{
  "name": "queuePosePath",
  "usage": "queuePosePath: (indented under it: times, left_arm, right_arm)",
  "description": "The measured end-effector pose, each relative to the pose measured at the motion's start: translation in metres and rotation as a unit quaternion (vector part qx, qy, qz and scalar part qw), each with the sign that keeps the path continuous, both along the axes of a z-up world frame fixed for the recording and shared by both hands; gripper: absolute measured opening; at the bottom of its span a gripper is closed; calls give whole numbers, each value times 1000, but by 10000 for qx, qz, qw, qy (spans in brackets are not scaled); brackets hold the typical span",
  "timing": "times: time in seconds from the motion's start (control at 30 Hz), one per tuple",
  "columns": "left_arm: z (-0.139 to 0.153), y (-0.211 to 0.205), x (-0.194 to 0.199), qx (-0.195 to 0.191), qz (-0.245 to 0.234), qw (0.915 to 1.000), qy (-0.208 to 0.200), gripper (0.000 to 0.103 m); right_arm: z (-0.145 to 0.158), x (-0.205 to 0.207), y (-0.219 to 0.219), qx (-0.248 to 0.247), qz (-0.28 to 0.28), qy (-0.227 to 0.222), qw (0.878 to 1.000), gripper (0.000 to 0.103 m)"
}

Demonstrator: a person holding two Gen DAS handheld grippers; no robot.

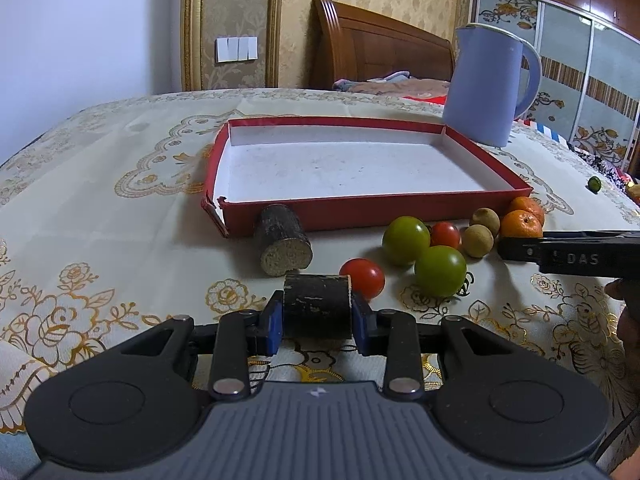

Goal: Organize fruits
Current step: 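Lift the dark block with the left gripper while the right gripper grasps a tangerine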

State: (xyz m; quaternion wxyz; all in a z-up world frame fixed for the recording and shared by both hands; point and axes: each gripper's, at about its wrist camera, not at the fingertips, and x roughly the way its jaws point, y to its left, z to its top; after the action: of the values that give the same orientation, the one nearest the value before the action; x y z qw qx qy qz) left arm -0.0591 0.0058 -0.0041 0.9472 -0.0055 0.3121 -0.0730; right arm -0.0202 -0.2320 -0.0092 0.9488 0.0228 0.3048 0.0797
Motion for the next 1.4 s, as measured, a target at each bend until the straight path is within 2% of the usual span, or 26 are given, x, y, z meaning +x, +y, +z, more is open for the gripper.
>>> queuePosePath:
  times: [0.1,0.23,0.27,0.3,0.87,1.13,1.4]
  left_arm:
    - [0,0,0,-17,10,10000,-10,33]
    - [-1,-1,-2,2,4,10000,-39,33]
    - [-1,-1,-2,-3,3,10000,-36,33]
    - [-1,0,-2,-19,3,10000,-38,33]
    - [3,3,-9,-85,-70,9996,-246,33]
    - [11,-1,-6,38,-115,9993,-342,33]
    - [17,-3,-3,81,-209,9990,-376,33]
  right_arm:
    - [0,0,6,-219,-8,1,9998,55]
    - [1,0,7,-257,-12,-15,9997,53]
    - [1,-2,7,-214,7,-26,9998,49]
    - [1,-3,7,-171,37,-38,9998,38]
    - [2,-23,8,-169,-125,-283,9994,38]
    - [19,-33,10,-261,-175,-677,9972,38]
    - [26,-31,10,-278,-170,-771,9965,38]
